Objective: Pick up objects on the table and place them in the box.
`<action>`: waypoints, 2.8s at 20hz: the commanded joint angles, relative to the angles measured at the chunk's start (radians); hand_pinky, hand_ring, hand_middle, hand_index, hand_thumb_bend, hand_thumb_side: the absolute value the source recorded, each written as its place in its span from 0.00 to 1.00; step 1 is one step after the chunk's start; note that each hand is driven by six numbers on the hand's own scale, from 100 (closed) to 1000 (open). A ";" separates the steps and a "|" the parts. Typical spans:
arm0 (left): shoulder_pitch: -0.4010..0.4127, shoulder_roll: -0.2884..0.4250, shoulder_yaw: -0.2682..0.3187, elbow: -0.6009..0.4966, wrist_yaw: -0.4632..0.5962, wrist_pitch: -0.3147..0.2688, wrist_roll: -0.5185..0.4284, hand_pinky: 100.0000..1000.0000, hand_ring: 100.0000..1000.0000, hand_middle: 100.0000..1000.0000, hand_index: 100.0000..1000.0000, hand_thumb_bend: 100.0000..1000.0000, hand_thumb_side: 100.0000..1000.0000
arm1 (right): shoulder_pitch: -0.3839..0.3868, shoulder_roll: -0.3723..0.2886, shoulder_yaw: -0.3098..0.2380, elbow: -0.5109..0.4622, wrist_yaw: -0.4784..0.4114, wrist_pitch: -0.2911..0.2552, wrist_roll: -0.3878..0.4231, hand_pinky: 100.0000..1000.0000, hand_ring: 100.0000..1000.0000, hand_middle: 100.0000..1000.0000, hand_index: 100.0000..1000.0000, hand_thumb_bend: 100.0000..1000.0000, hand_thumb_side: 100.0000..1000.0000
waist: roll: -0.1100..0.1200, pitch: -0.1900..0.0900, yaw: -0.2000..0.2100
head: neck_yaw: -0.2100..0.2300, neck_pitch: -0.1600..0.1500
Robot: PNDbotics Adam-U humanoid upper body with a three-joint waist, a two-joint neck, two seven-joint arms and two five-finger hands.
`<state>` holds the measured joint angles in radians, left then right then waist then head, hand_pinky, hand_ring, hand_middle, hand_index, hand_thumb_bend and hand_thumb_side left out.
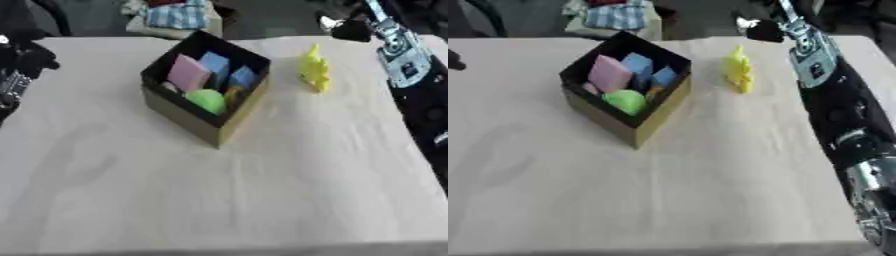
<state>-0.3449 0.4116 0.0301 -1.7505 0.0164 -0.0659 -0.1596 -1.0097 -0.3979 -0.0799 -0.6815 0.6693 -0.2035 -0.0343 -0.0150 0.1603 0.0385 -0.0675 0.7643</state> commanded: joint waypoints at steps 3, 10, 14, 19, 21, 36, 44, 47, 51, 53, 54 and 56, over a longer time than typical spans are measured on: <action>-0.009 0.018 0.012 -0.011 0.001 -0.002 0.005 0.74 0.57 0.52 0.78 0.45 0.64 | -0.011 -0.031 -0.008 0.065 0.022 0.005 0.000 0.62 0.74 0.84 0.91 0.31 0.39 | 0.007 -0.001 0.000 | 0.002 -0.002; -0.010 0.017 0.012 -0.011 0.001 -0.002 0.004 0.74 0.57 0.52 0.78 0.45 0.64 | 0.005 -0.017 -0.002 0.138 0.050 -0.002 0.040 0.63 0.74 0.85 0.92 0.35 0.38 | 0.009 0.000 0.004 | 0.003 -0.004; -0.010 0.016 0.011 -0.011 0.002 -0.002 0.002 0.74 0.57 0.52 0.78 0.45 0.64 | 0.013 -0.008 -0.001 0.160 0.052 -0.008 0.050 0.63 0.74 0.85 0.92 0.34 0.43 | 0.009 0.001 0.005 | 0.002 -0.005; -0.012 0.015 0.009 -0.012 0.003 -0.002 0.001 0.74 0.57 0.52 0.78 0.45 0.64 | 0.019 0.004 0.004 0.178 0.059 -0.012 0.064 0.63 0.74 0.85 0.92 0.34 0.43 | 0.011 0.001 0.006 | 0.000 -0.005; -0.012 0.014 0.009 -0.012 0.003 -0.002 0.000 0.74 0.57 0.52 0.78 0.45 0.64 | 0.021 0.010 0.007 0.190 0.070 -0.008 0.071 0.63 0.75 0.85 0.92 0.33 0.43 | 0.011 0.001 0.007 | -0.001 -0.005; -0.016 0.011 0.006 -0.013 0.006 -0.003 -0.004 0.74 0.57 0.52 0.78 0.44 0.64 | 0.033 0.047 0.011 0.193 0.150 -0.008 0.040 0.58 0.65 0.61 0.67 0.07 0.16 | 0.016 0.002 0.015 | -0.008 -0.004; -0.017 0.010 0.006 -0.013 0.006 -0.003 -0.004 0.74 0.57 0.52 0.78 0.44 0.64 | 0.041 0.057 0.002 0.164 0.161 -0.016 -0.202 0.46 0.50 0.37 0.41 0.00 0.00 | 0.016 0.003 0.015 | -0.007 -0.004; -0.016 0.011 0.007 -0.013 0.007 -0.003 -0.004 0.74 0.57 0.52 0.78 0.44 0.64 | 0.041 0.058 0.011 0.141 0.159 -0.040 -0.270 0.44 0.49 0.35 0.39 0.00 0.00 | 0.016 0.003 0.014 | -0.006 -0.004; -0.016 0.011 0.007 -0.013 0.006 -0.004 -0.003 0.74 0.57 0.52 0.78 0.44 0.64 | 0.035 0.060 0.019 0.098 0.153 -0.066 -0.297 0.44 0.48 0.34 0.38 0.00 0.00 | 0.016 0.002 0.012 | -0.005 -0.004; -0.016 0.011 0.007 -0.013 0.006 -0.004 -0.003 0.74 0.57 0.52 0.78 0.44 0.64 | 0.035 0.059 0.021 0.091 0.150 -0.067 -0.297 0.44 0.48 0.34 0.38 0.00 0.00 | 0.016 0.002 0.012 | -0.005 -0.004; -0.016 0.011 0.007 -0.013 0.006 -0.004 -0.003 0.74 0.57 0.52 0.78 0.44 0.64 | 0.030 0.064 0.027 0.084 0.152 -0.071 -0.300 0.43 0.48 0.34 0.37 0.00 0.00 | 0.016 -0.001 0.014 | -0.009 -0.001; -0.014 0.012 0.009 -0.012 0.006 -0.004 -0.001 0.74 0.57 0.52 0.78 0.44 0.64 | -0.003 0.073 0.058 0.045 0.147 -0.094 -0.319 0.43 0.48 0.34 0.37 0.00 0.00 | 0.015 -0.002 0.012 | -0.010 -0.002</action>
<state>-0.3450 0.4116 0.0298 -1.7505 0.0171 -0.0669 -0.1619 -0.9787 -0.3136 -0.0348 -0.5948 0.8216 -0.2868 -0.3427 -0.0145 0.1619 0.0504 -0.0735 0.7641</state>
